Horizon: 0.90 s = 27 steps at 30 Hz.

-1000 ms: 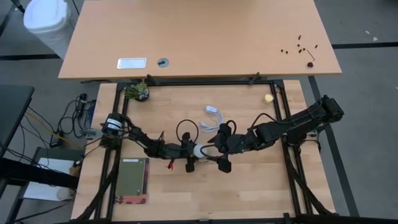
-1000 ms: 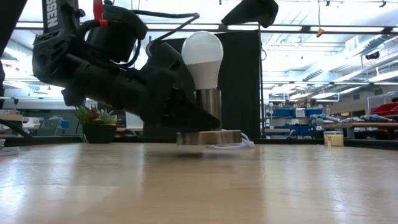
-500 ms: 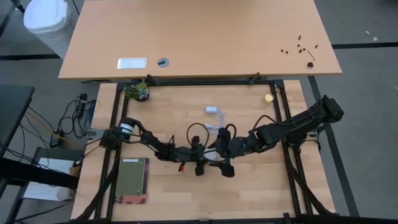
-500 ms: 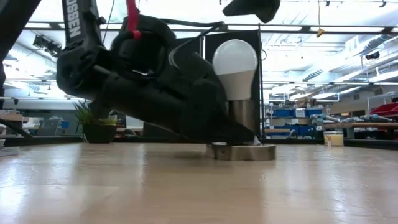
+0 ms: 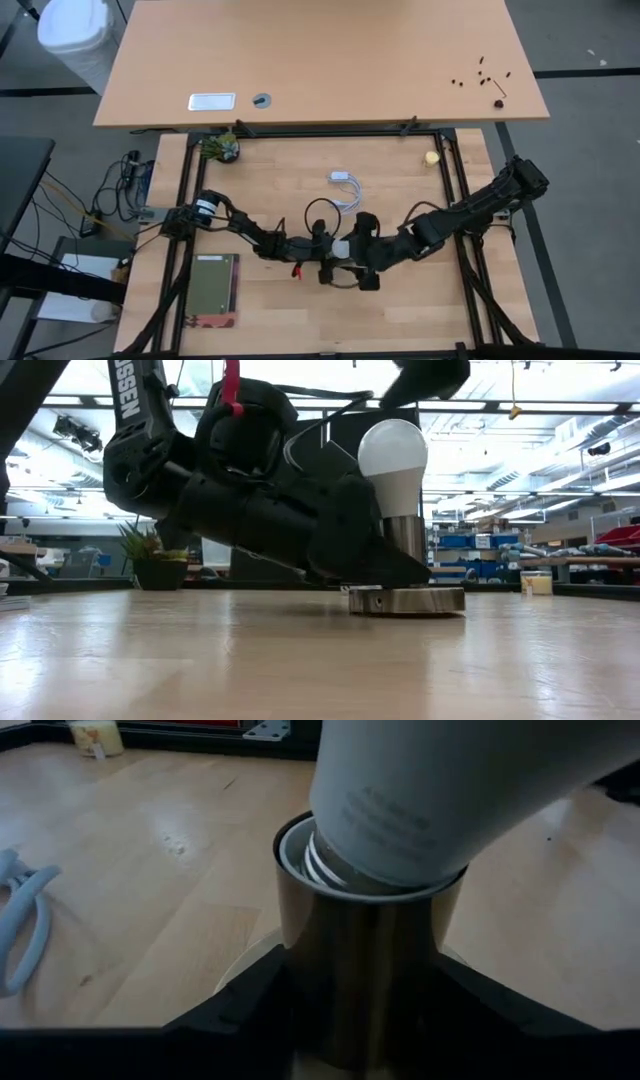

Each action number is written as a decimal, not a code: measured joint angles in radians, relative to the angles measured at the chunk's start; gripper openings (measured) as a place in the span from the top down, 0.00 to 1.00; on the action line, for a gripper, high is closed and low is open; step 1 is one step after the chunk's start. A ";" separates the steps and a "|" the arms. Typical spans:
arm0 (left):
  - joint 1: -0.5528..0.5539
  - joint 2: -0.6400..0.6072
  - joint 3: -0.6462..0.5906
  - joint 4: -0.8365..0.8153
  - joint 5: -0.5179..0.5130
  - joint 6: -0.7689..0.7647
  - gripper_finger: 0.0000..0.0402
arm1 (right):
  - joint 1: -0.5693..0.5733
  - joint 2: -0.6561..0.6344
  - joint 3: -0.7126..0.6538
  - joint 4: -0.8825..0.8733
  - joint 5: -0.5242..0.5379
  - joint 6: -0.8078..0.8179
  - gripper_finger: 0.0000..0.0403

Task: Screw lightbulb
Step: Insert the lightbulb into the lamp

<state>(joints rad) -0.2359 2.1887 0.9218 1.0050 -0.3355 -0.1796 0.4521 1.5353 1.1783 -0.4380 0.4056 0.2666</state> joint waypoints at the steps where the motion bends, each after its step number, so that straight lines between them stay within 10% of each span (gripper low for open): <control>1: 0.000 0.000 0.000 0.000 0.000 -0.012 0.50 | 0.005 0.006 0.000 0.000 0.019 -0.002 0.14; 27: -0.007 -0.005 0.002 -0.076 -0.034 0.018 0.50 | -0.049 0.084 0.001 0.028 0.001 -0.213 0.13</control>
<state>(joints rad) -0.2428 2.1834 0.9234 0.9295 -0.3691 -0.1619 0.4030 1.6194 1.1788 -0.4101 0.4062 0.0533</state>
